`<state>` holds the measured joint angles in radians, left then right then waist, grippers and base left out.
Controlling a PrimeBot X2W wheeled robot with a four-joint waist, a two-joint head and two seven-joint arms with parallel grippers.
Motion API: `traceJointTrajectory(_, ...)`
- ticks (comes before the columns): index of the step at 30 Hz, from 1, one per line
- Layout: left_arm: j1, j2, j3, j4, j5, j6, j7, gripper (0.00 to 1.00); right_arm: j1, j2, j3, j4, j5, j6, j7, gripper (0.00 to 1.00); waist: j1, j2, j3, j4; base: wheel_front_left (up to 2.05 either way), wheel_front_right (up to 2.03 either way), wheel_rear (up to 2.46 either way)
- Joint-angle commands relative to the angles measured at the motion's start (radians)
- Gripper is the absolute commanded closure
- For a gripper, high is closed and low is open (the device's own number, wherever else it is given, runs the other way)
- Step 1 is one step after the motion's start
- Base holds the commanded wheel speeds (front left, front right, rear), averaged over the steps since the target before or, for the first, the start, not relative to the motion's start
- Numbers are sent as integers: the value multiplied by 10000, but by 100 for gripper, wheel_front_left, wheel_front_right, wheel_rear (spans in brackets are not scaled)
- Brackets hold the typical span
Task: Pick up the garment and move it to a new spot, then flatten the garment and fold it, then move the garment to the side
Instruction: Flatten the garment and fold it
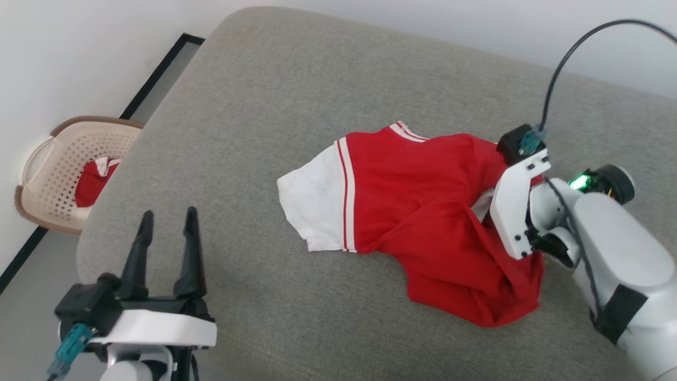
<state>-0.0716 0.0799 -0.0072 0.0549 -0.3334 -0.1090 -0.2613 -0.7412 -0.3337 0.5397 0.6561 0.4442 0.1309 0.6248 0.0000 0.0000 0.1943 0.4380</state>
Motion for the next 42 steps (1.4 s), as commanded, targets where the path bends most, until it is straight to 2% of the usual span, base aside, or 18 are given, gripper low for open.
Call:
traceJointTrajectory(1,137,-31,117,-79,165,-55,-53,0,-144,-115,23,-115,107,-3,1,100,0,0,-59,-93,0,0,0)
traceJointTrajectory(5,362,-135,511,-264,273,-130,-54,0,-221,-512,173,-803,534,-3,284,100,0,0,-152,-355,0,0,0)
traceJointTrajectory(13,603,-228,973,-449,407,-195,-52,0,229,-1772,-91,-2669,953,-3,1046,100,0,0,-265,-939,0,0,0)
traceJointTrajectory(19,645,-249,1075,-443,481,-213,-52,0,897,-2507,-724,-3795,1173,-3,1793,100,0,0,-306,-1269,0,0,0)
traceJointTrajectory(24,623,-256,1002,-445,525,-202,-53,0,2002,-3061,-1895,-4616,1062,-3,2620,100,0,0,-268,-1472,0,0,0)
traceJointTrajectory(28,500,-240,895,-423,467,-204,-53,0,2849,-2979,-2848,-4900,1001,-3,2931,100,0,0,-168,-1549,0,0,0)
traceJointTrajectory(34,304,-137,730,-285,336,-206,-53,0,3294,-2294,-3455,-4335,621,-3,2335,98,0,0,-24,-1579,0,0,0)
traceJointTrajectory(35,292,-114,703,-253,339,-206,-53,0,3293,-2178,-3435,-4133,573,-3,2232,91,0,0,-13,-1586,0,0,0)
traceJointTrajectory(36,271,-108,670,-230,305,-206,-53,0,3260,-2058,-3407,-3955,548,-3,2140,76,0,0,-6,-1595,0,0,0)
traceJointTrajectory(37,245,-86,650,-220,271,-207,-53,0,3180,-1961,-3388,-3813,509,-3,2042,51,0,0,-1,-1609,0,0,0)
traceJointTrajectory(38,224,-51,630,-214,278,-207,-53,0,3085,-1903,-3345,-3704,448,-3,1946,0,0,0,3,-1626,0,0,0)
traceJointTrajectory(42,274,-8,676,-220,198,-207,-53,0,2871,-1865,-3109,-3628,410,-3,1865,0,0,0,-28,-1740,0,0,0)
